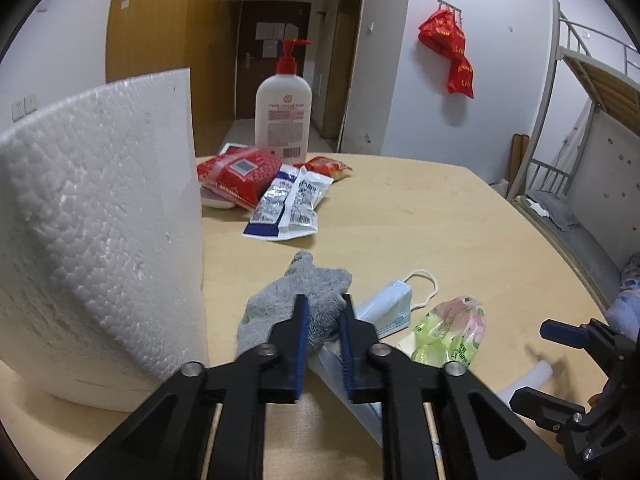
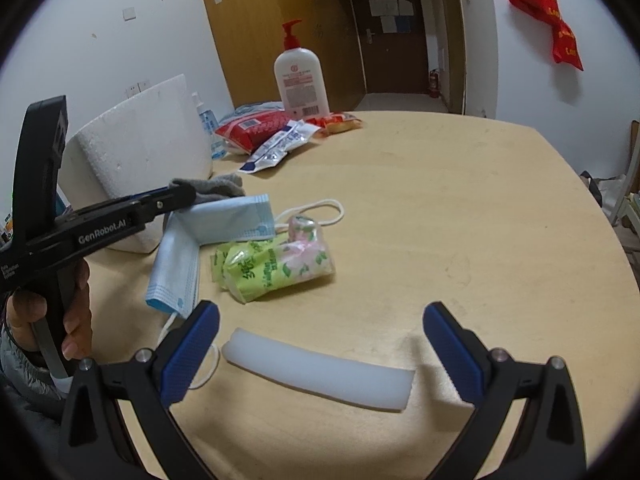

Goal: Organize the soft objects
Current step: 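Close left gripper on the grey sock while right gripper reaches the white foam strip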

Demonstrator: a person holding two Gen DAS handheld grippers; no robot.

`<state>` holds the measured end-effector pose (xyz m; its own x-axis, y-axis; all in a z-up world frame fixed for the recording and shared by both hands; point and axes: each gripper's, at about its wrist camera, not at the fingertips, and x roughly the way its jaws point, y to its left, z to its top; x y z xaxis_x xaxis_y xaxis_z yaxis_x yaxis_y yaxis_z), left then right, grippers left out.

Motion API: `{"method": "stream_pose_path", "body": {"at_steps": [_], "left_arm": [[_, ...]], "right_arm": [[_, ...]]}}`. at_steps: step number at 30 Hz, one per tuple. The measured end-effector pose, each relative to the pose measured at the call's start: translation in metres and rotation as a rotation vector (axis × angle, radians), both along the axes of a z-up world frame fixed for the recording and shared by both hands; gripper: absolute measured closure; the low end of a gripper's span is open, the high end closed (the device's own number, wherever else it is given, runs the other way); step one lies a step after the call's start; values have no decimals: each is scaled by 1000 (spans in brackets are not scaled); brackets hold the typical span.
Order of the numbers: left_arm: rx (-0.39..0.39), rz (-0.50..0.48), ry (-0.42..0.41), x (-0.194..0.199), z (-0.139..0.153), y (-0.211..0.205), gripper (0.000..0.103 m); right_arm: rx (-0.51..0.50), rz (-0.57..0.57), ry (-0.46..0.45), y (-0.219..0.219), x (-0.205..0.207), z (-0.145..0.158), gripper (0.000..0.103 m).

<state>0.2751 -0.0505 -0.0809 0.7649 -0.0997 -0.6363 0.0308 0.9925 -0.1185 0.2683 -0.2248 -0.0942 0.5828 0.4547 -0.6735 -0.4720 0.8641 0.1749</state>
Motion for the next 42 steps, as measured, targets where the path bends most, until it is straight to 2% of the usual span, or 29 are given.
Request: {"method": "stream_pose_path", "body": {"at_steps": [3, 12, 15, 17, 24, 31, 37, 42], "left_arm": [[-6, 17, 2, 1, 0, 4, 97], [-8, 9, -15, -2, 5, 4, 98], [-18, -2, -16, -3, 7, 5, 98], [-20, -5, -15, -3, 7, 5, 98], [-36, -20, -25, -8, 14, 8, 98], [-36, -36, -32, -12, 18, 5, 98], [-39, -33, -44, -15, 23, 7, 98], [-29, -42, -61, -18, 29, 7, 98]], "right_arm": [[-10, 9, 10, 2, 4, 0, 0], [-51, 56, 12, 4, 1, -2, 1], [-93, 56, 14, 5, 2, -5, 9], [-133, 65, 18, 7, 2, -8, 21], [-173, 142, 36, 5, -9, -11, 22], [-264, 205, 20, 5, -10, -14, 23], [-271, 241, 42, 7, -5, -16, 38], [-299, 234, 39, 5, -9, -14, 58]]}}
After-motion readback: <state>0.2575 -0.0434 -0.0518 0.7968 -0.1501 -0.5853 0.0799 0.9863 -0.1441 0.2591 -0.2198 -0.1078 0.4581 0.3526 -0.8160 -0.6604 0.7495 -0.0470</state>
